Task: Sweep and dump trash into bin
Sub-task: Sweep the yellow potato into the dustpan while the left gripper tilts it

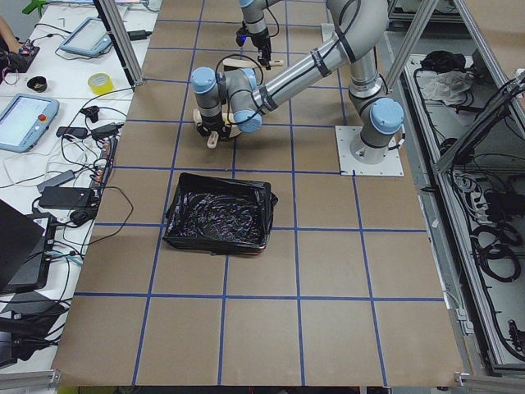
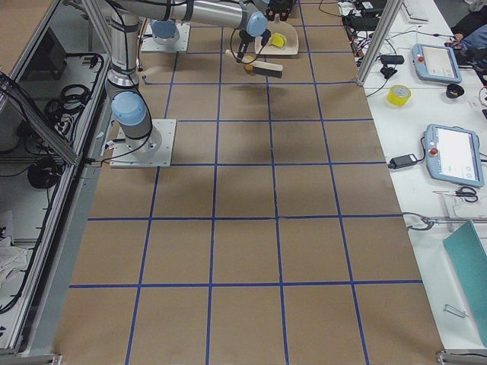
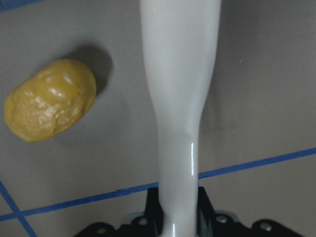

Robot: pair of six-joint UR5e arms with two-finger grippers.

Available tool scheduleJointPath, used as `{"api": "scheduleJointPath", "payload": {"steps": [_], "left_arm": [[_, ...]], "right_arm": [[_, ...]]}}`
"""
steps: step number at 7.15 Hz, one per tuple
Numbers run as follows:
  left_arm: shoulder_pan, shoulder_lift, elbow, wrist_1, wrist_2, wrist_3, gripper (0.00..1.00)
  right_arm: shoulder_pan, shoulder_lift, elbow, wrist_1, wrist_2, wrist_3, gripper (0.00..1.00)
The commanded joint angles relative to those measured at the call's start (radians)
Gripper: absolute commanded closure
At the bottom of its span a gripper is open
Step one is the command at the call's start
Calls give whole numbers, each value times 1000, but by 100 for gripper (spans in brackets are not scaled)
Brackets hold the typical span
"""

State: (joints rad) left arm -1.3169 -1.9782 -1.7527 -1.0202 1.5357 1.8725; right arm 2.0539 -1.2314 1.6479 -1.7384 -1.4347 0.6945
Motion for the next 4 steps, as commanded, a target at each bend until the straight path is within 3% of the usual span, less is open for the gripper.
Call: {"api": "scheduleJointPath", "payload": {"steps": [1,4], "left_arm": [[22,65,-103,12,20,13,100],[24,134,-194,14,20,14,100]], "right_arm": [[93,-14,39,-21,-1,100,100],[109,3,139,-186,11,118,100]]}}
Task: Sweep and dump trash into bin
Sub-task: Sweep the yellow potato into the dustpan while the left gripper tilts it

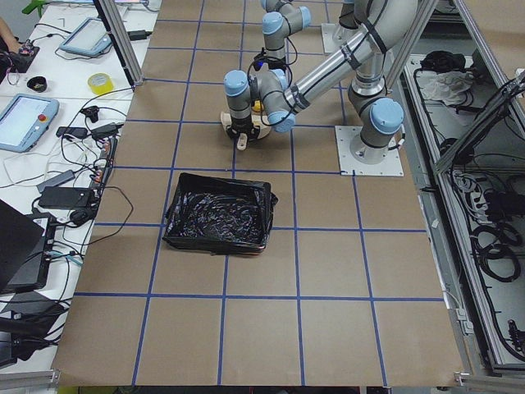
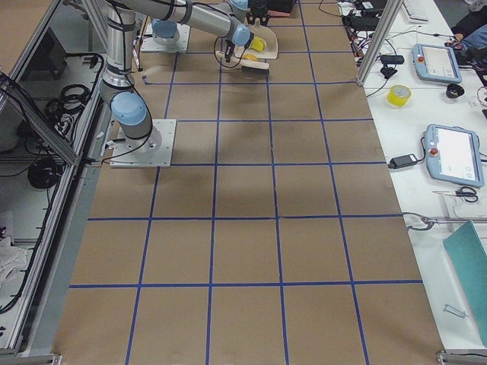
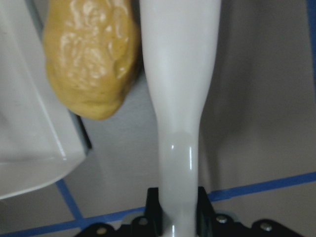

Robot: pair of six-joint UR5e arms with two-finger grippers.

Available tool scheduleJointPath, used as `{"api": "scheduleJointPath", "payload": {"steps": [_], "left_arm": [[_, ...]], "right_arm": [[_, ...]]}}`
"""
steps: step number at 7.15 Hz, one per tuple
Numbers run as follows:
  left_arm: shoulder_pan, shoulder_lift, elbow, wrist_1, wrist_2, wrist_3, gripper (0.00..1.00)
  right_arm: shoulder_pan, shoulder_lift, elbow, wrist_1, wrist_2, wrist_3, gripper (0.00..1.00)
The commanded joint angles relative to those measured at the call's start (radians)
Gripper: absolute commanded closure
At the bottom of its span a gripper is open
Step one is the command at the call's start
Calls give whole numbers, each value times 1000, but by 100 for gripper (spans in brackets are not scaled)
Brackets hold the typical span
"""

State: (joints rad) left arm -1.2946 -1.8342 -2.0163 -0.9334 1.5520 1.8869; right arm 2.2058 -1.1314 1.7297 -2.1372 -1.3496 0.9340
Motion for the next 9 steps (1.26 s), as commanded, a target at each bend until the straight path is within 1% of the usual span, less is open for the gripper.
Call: {"api": "scheduleJointPath", "payload": {"steps": [1,2,3,4,5,6,7,8,9], "left_arm": [[0,0,-1,1,-4,-2,100],[0,1,-1,1,-4,-2,100],[0,1,1,2,-6,0,100],[5,-2,-1,2,-21,6,100],[6,-2,1,2,-39,4,100],[17,0,1,2,-41,6,100],[50,-2,2,1,-96,15,100],[86,-3,2,-11,-162,35,100],[112,-13,2,-13,-185,35,100]], "right_arm": [[50,62,-123,-16,64,145,100],[70,100,-184,-18,67,185,100],[86,131,-226,-18,69,219,100],[94,148,-257,-21,88,239,100],[94,150,-295,-21,121,253,100],[94,147,-305,-7,133,255,100],[92,150,-302,0,120,249,100],[86,142,-299,73,59,235,100],[66,121,-300,141,17,192,100]]}}
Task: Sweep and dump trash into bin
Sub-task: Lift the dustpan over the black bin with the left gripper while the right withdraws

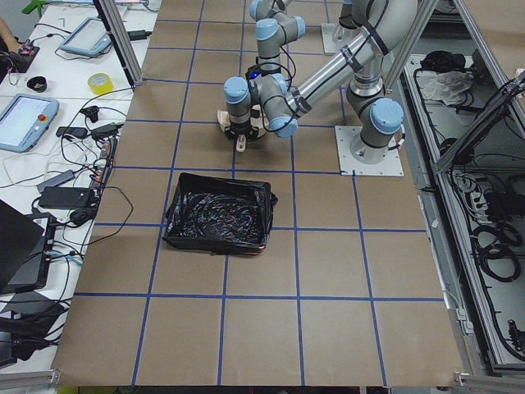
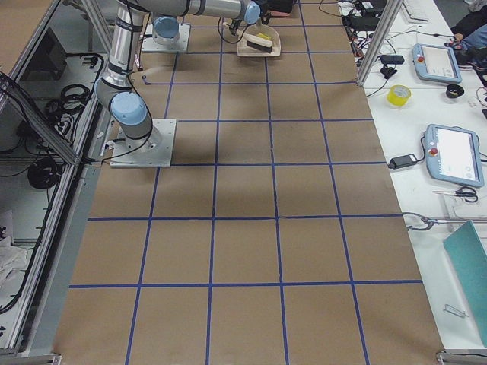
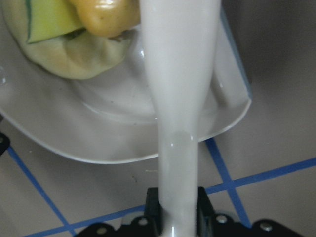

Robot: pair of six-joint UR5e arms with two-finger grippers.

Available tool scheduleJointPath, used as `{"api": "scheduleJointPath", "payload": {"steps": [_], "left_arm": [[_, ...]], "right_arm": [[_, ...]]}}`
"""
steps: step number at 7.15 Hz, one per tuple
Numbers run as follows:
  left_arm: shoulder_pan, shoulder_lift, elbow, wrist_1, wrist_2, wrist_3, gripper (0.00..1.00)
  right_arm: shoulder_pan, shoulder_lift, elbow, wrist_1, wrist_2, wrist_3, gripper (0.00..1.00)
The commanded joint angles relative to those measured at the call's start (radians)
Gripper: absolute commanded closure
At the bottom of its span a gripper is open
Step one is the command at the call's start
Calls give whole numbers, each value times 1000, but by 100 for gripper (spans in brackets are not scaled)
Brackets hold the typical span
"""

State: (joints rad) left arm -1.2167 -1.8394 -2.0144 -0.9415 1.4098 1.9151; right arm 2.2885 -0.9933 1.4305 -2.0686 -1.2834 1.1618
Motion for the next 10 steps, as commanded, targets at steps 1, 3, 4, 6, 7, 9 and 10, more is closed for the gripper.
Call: {"api": "scheduleJointPath", "payload": {"steps": [1,3,4,6,7,9,10], "left_arm": [[40,-6,9,-6,-70,7,100],[42,-3,14,-8,-71,8,100],[49,-1,31,-11,-69,8,100],[138,0,145,-185,-72,15,100],[181,-9,278,-332,-89,39,100],[323,-30,425,-447,-113,106,100],[395,-32,443,-479,-117,108,100]], "right_arm": [[-49,-43,-1,150,-77,-81,100],[-203,-173,-2,369,-105,-277,100],[-313,-233,1,448,-179,-391,100],[-511,-318,2,575,-291,-720,100],[-623,-330,4,581,-319,-898,100],[-842,-311,14,567,-329,-1170,100],[-921,-288,65,524,-329,-1238,100]]}}
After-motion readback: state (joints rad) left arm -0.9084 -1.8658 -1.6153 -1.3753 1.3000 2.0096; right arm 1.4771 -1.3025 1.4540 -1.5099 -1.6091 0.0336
